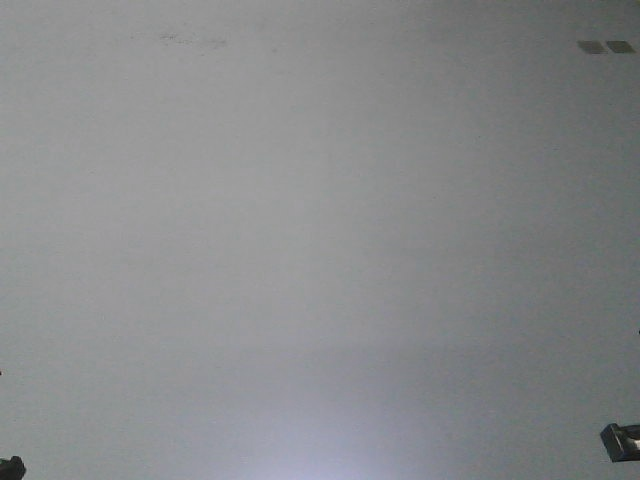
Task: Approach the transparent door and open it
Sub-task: 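Drive the base toward the white-framed glass sliding door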
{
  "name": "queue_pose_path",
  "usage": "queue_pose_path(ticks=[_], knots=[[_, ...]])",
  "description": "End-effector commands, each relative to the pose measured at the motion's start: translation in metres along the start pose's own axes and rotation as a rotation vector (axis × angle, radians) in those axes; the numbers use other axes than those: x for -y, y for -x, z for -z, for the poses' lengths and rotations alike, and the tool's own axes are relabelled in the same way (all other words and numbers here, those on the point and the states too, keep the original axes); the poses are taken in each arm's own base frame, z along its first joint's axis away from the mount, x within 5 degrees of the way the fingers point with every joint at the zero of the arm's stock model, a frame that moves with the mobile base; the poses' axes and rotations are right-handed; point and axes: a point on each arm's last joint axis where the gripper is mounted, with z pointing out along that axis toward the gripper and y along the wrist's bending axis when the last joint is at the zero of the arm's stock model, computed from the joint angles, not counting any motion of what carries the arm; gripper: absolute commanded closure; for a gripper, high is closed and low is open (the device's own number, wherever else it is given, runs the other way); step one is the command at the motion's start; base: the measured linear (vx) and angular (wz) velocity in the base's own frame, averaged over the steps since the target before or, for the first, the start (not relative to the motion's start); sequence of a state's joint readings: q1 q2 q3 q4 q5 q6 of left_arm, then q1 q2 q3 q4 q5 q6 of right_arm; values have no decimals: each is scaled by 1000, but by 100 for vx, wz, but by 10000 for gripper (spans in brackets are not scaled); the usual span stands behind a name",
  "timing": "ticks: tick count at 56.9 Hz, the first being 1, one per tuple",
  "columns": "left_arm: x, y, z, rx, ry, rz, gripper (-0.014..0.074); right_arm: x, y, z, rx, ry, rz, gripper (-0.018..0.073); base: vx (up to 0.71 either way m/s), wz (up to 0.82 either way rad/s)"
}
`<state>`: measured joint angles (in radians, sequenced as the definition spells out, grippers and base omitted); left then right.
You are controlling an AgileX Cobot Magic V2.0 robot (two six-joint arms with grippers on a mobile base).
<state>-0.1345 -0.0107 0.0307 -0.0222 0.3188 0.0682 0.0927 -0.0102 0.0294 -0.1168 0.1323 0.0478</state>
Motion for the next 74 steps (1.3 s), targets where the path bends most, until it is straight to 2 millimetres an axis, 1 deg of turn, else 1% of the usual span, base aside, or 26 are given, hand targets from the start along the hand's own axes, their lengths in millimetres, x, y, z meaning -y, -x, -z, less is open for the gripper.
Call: queue_pose_path(ticks=[1, 32, 74], knots=[[0, 4, 0, 79, 1, 13, 599, 0, 7, 1, 93, -1, 15, 561, 17, -7], [0, 4, 0, 79, -1, 13, 599, 0, 7, 1, 93, -1, 15, 561, 29, 2], [0, 4, 0, 79, -1, 13, 599, 0, 7, 1, 93, -1, 15, 561, 45, 18]])
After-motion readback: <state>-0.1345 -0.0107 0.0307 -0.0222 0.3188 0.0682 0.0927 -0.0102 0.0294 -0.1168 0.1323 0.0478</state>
